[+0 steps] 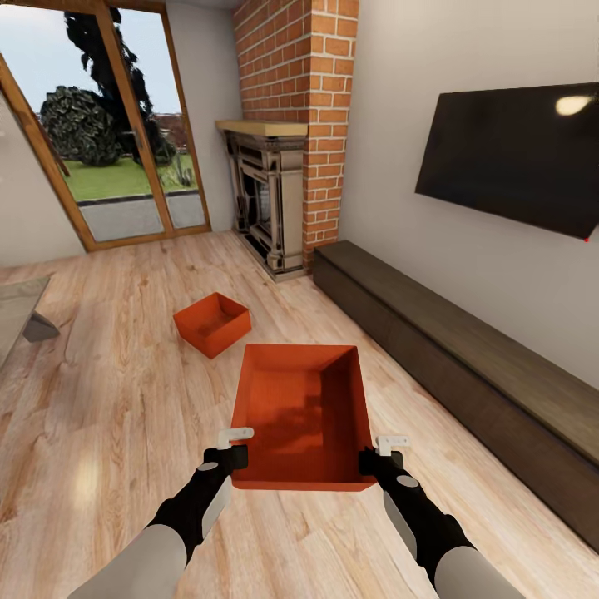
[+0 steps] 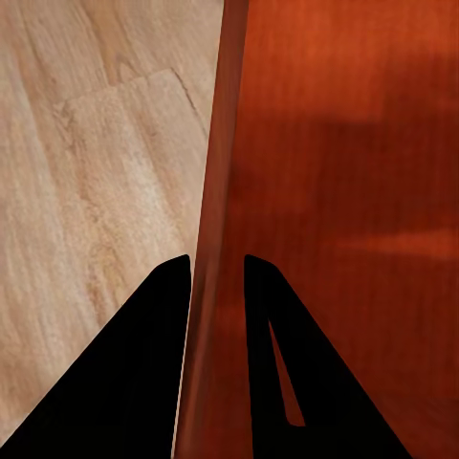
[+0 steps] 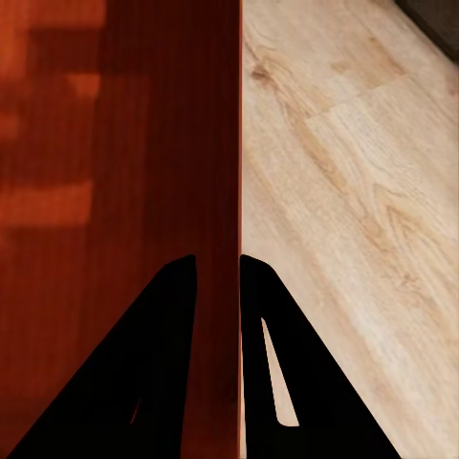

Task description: Move the two storage containers from the living room to the garage. In the garage, place one container on the floor and stack the other container on top of it (either order is fine).

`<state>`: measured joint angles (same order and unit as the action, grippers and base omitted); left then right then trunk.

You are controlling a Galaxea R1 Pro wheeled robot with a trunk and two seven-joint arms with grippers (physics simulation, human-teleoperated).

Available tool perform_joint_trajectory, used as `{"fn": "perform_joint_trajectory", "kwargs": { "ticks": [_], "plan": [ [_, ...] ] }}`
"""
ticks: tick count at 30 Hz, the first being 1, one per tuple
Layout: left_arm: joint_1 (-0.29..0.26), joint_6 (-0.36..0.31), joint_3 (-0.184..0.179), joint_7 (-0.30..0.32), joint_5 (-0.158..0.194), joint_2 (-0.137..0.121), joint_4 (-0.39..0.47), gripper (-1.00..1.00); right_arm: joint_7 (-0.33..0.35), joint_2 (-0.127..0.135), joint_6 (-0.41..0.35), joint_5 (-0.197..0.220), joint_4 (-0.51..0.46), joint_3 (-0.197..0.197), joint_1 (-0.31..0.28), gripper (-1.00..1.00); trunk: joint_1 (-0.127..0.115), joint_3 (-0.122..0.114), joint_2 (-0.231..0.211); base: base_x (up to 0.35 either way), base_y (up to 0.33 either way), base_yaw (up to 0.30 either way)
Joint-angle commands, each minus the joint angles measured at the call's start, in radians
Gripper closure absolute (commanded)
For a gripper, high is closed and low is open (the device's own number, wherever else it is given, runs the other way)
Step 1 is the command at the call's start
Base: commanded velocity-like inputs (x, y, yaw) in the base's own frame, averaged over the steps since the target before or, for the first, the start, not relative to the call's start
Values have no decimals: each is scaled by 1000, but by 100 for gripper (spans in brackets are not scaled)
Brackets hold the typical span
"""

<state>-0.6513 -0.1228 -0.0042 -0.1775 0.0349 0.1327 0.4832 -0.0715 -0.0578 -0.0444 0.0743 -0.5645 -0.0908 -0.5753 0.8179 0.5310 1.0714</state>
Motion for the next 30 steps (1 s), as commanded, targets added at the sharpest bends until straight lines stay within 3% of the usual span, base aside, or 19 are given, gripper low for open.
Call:
{"fn": "perform_joint_trajectory", "kwargs": {
  "ticks": [1,30],
  "plan": [
    [-1,-8,21,-89,-9,0,3,100,-17,1,-5,-1,-3,2,0,100,0,-1,1,0,0,0],
    [-1,-8,20,-90,-9,1,2,100,-16,1,-5,-1,-3,2,0,100,0,-46,1,0,0,0]
  ]
}}
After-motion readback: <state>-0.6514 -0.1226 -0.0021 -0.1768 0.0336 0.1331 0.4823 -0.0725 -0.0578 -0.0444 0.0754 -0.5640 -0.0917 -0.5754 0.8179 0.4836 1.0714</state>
